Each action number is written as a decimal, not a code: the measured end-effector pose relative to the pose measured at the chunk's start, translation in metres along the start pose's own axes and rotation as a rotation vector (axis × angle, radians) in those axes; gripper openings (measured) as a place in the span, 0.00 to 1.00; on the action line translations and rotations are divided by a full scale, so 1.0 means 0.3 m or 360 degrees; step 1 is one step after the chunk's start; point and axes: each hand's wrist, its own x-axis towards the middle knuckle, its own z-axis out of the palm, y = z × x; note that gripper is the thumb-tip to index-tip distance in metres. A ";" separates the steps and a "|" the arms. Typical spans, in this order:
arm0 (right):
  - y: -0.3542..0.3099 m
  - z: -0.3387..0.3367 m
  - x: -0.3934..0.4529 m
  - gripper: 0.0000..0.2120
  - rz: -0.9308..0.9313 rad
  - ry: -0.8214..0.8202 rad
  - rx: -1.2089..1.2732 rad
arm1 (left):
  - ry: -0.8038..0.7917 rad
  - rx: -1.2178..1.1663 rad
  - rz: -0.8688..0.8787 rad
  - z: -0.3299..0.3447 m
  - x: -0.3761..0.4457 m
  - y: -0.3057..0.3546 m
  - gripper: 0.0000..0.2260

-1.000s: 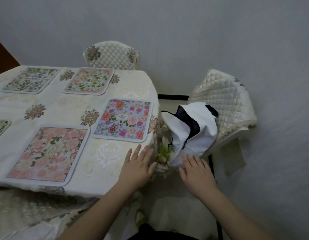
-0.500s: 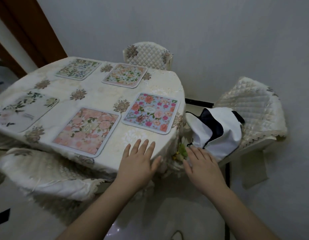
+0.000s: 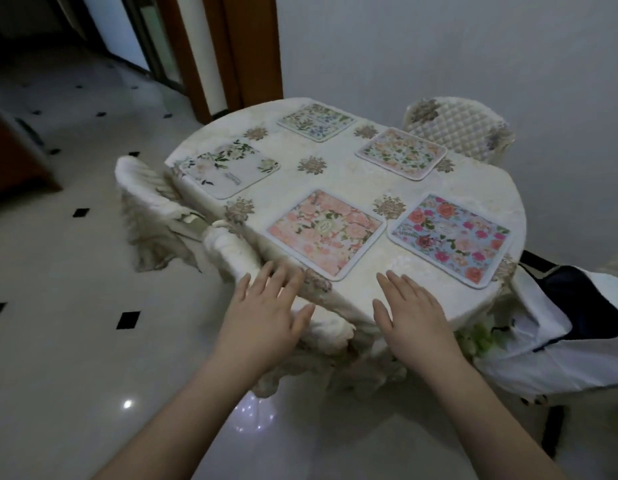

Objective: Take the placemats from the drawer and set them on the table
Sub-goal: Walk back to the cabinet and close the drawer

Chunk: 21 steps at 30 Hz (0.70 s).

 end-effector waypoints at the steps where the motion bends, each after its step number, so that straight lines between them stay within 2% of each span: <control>1: -0.066 0.007 0.012 0.26 -0.0065 -0.0008 -0.0023 | -0.0020 -0.0008 -0.0058 -0.002 -0.024 -0.061 0.41; 6: -0.355 0.035 0.069 0.26 -0.0336 -0.0017 -0.0064 | 0.0070 -0.0049 -0.0307 -0.038 -0.140 -0.309 0.43; 11: -0.576 0.051 0.138 0.31 -0.0589 -0.0040 -0.0146 | 0.0148 -0.0060 -0.0524 -0.057 -0.221 -0.490 0.41; 15: -0.689 0.061 0.223 0.31 -0.0757 -0.0009 -0.0206 | 0.0183 -0.0024 -0.0665 -0.071 -0.231 -0.584 0.40; 21: -0.803 0.093 0.396 0.39 -0.0934 -0.0024 -0.0147 | 0.0230 0.0009 -0.0835 -0.089 -0.194 -0.682 0.36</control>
